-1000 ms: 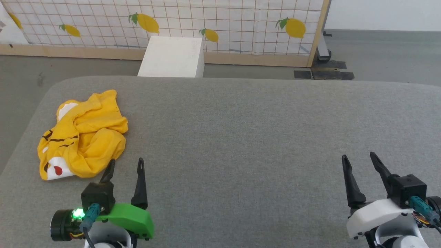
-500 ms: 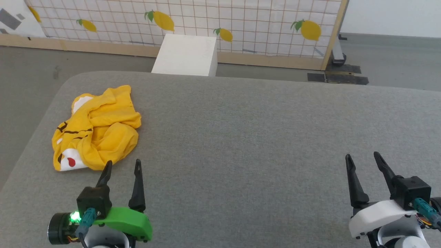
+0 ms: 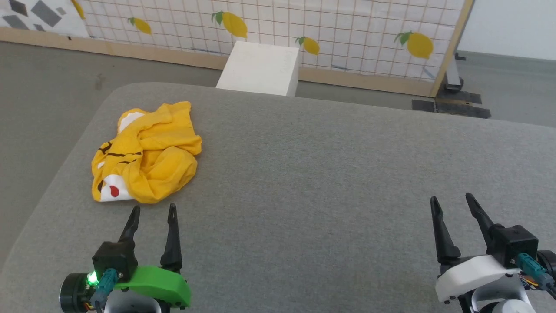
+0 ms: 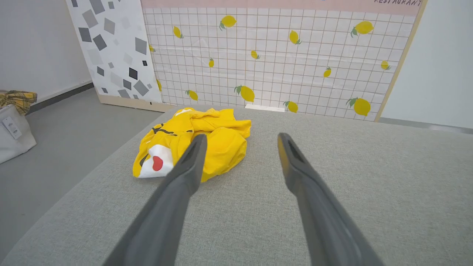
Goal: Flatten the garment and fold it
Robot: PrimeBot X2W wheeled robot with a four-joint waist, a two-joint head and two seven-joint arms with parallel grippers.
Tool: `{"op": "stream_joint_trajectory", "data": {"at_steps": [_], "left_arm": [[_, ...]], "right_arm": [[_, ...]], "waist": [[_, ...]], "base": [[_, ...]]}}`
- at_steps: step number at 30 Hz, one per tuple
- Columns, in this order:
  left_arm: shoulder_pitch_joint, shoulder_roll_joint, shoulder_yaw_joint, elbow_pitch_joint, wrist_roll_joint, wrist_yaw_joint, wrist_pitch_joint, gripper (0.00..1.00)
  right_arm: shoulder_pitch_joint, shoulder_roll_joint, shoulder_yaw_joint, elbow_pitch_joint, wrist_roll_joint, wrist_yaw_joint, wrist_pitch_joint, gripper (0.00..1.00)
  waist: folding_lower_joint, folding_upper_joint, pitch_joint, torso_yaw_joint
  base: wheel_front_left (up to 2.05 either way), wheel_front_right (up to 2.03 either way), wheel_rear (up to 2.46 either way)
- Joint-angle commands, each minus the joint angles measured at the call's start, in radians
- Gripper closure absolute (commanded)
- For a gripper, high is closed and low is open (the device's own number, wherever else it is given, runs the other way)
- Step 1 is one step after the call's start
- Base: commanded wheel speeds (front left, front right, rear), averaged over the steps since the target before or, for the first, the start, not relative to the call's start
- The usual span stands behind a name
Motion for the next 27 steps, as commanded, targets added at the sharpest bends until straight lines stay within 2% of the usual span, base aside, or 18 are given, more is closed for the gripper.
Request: {"op": "stream_joint_trajectory", "data": {"at_steps": [1, 27], "left_arm": [[0.012, -0.003, 0.001, -0.002, -0.006, -0.009, -0.011, 0.0], [0.033, -0.004, 0.029, 0.003, -0.033, -0.025, -0.064, 0.0]], "right_arm": [[-0.002, 0.0, 0.0, 0.008, 0.006, -0.001, -0.012, 0.0], [-0.016, 0.001, 0.064, 0.066, 0.01, -0.001, -0.065, 0.0]], "waist": [[0.0, 0.0, 0.0, 0.02], [0.0, 0.0, -0.009, 0.206]], "base": [[0.0, 0.0, 0.0], [0.0, 0.0, 0.0]]}}
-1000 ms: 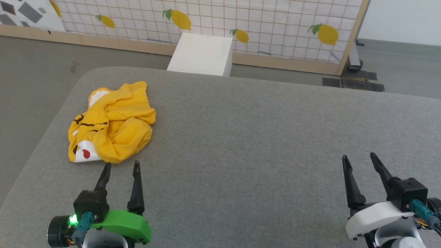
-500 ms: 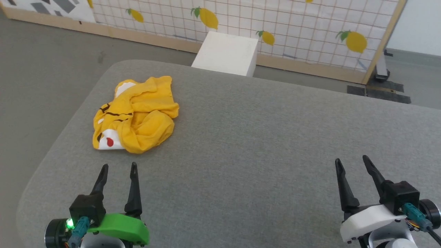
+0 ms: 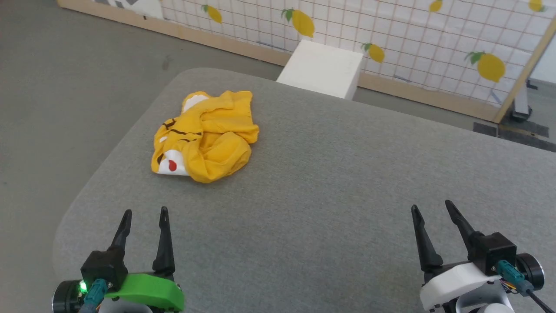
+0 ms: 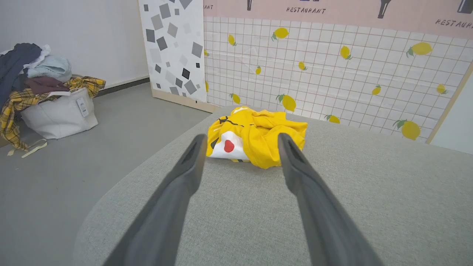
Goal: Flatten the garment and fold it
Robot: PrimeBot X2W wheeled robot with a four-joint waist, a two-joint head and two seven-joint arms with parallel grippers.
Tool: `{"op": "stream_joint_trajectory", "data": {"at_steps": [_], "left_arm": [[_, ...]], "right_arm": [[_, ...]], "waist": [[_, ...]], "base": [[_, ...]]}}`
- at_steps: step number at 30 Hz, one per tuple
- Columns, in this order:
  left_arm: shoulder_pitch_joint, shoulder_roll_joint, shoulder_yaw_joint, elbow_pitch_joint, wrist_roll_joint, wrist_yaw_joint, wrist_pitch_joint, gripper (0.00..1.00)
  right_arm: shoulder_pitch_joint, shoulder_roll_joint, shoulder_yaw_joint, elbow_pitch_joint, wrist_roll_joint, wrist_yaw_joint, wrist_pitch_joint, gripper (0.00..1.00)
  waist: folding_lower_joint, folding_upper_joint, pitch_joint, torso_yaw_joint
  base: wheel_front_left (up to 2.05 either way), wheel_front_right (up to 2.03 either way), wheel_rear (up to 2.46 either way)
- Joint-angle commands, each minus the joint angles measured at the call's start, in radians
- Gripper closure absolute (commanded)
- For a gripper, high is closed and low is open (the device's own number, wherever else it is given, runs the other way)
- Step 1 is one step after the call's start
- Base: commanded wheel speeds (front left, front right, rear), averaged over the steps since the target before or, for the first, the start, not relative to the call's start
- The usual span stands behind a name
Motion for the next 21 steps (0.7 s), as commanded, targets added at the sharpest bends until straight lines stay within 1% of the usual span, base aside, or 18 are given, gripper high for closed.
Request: {"op": "stream_joint_trajectory", "data": {"at_steps": [1, 11, 21], "left_arm": [[0.018, -0.004, 0.004, 0.001, -0.009, -0.008, -0.013, 0.0], [0.034, -0.005, 0.018, 0.005, -0.012, -0.019, -0.033, 0.0], [0.044, -0.005, 0.028, 0.007, -0.023, -0.026, -0.054, 0.0]], "right_arm": [[-0.015, 0.0, 0.002, 0.007, 0.008, -0.001, -0.013, 0.0], [-0.015, 0.001, 0.013, 0.028, 0.015, -0.001, -0.034, 0.0], [-0.023, 0.001, 0.024, 0.055, 0.021, -0.001, -0.055, 0.0]], "waist": [[0.0, -0.0001, -0.006, 0.028], [0.0, -0.0001, -0.02, 0.09], [0.0, -0.0001, -0.024, 0.129]], "base": [[0.0, 0.0, 0.0], [0.0, 0.0, 0.0], [0.0, 0.0, 0.0]]}}
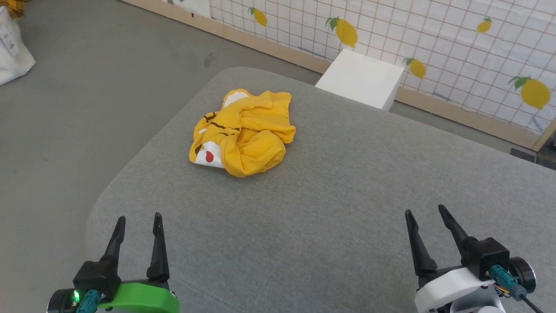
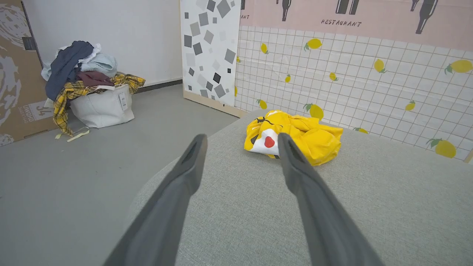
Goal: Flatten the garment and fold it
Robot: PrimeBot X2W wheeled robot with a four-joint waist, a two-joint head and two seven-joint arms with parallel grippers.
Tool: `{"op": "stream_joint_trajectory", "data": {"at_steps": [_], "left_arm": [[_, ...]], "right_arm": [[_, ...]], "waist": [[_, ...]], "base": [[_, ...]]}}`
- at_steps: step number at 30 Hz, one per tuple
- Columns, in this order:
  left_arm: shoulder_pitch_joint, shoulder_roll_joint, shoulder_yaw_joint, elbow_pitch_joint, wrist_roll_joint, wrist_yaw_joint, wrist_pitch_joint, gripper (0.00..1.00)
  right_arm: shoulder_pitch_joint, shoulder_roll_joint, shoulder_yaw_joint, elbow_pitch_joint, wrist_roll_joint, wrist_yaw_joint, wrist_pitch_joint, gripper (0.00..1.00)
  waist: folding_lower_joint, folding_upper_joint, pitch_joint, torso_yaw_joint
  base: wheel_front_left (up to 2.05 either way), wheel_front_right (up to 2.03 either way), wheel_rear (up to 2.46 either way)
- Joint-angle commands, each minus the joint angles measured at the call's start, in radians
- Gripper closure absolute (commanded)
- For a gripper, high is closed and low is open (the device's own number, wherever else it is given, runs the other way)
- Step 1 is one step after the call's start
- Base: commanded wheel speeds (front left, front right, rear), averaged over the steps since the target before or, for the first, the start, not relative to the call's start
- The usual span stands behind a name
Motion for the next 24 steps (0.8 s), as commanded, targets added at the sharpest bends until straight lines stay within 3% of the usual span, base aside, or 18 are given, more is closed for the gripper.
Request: {"op": "stream_joint_trajectory", "data": {"at_steps": [1, 24], "left_arm": [[0.018, -0.005, 0.005, 0.004, -0.014, -0.009, -0.013, 0.0], [0.039, -0.006, 0.013, 0.011, -0.026, -0.027, -0.048, 0.0]], "right_arm": [[-0.019, 0.001, 0.002, 0.009, 0.01, -0.001, -0.013, 0.0], [-0.024, 0.001, 0.023, 0.051, 0.018, -0.002, -0.048, 0.0]], "waist": [[0.0, 0.0, -0.002, 0.009], [0.0, 0.0, -0.015, 0.064]], "base": [[0.0, 0.0, 0.0], [0.0, 0.0, 0.0]]}}
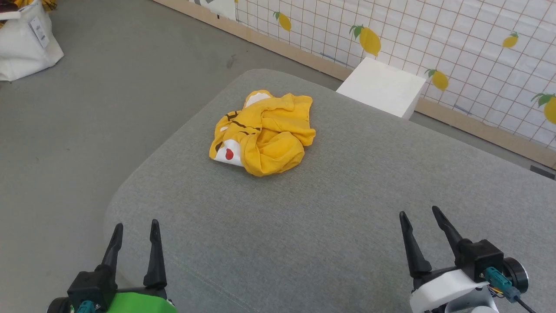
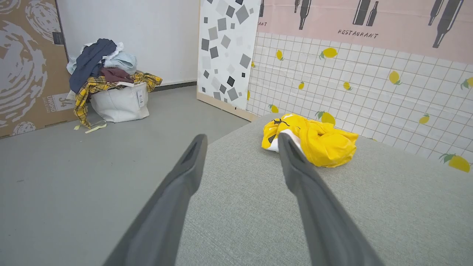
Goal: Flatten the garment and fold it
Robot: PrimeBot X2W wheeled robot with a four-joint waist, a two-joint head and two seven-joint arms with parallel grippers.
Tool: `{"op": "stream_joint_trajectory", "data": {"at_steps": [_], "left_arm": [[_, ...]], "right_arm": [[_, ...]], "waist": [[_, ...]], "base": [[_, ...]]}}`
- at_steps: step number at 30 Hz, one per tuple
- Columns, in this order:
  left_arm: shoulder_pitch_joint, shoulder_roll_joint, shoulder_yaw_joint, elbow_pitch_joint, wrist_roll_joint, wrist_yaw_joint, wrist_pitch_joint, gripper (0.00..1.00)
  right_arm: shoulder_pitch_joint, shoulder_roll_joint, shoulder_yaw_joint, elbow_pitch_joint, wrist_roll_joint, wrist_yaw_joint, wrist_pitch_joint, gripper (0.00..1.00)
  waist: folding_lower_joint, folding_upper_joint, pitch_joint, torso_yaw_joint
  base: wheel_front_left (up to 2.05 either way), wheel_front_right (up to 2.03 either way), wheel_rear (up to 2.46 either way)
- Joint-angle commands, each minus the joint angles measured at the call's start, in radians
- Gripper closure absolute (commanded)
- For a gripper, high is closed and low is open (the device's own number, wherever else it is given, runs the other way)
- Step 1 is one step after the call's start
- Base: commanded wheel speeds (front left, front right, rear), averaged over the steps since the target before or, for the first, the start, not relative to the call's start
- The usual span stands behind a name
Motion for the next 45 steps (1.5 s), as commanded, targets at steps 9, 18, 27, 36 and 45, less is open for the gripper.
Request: {"op": "stream_joint_trajectory", "data": {"at_steps": [9, 18, 27, 36, 45], "left_arm": [[-0.013, -0.006, -0.013, 0.014, -0.013, -0.01, -0.008, 0.0], [-0.259, 0.1, -0.064, -0.032, -0.058, -0.045, 0.12, 0.0], [-0.655, 0.283, -0.189, -0.008, -0.185, -0.054, 0.349, 0.0], [-0.953, 0.445, -0.359, 0.147, -0.428, -0.055, 0.541, 0.0], [-1.074, 0.483, -0.463, 0.287, -0.586, -0.055, 0.652, 0.0]], "right_arm": [[-0.015, 0.001, -0.009, -0.001, 0.002, -0.002, -0.006, 0.0], [-0.057, 0.001, -0.029, -0.064, -0.042, -0.002, 0.027, 0.0], [-0.107, 0.001, -0.031, -0.175, -0.103, -0.002, 0.093, 0.0], [-0.161, 0.001, 0.009, -0.252, -0.142, -0.002, 0.144, 0.0], [-0.192, 0.001, 0.012, -0.311, -0.17, -0.002, 0.177, 0.0]], "waist": [[0.0, 0.0, 0.018, 0.0], [0.0, 0.0, 0.099, -0.025], [0.0, 0.0, 0.234, -0.075], [0.0, 0.0, 0.365, -0.156], [0.0, 0.0, 0.487, -0.209]], "base": [[0.0, 0.0, 0.0], [0.0, 0.0, 0.0], [0.0, 0.0, 0.0], [0.0, 0.0, 0.0], [0.0, 0.0, 0.0]]}}
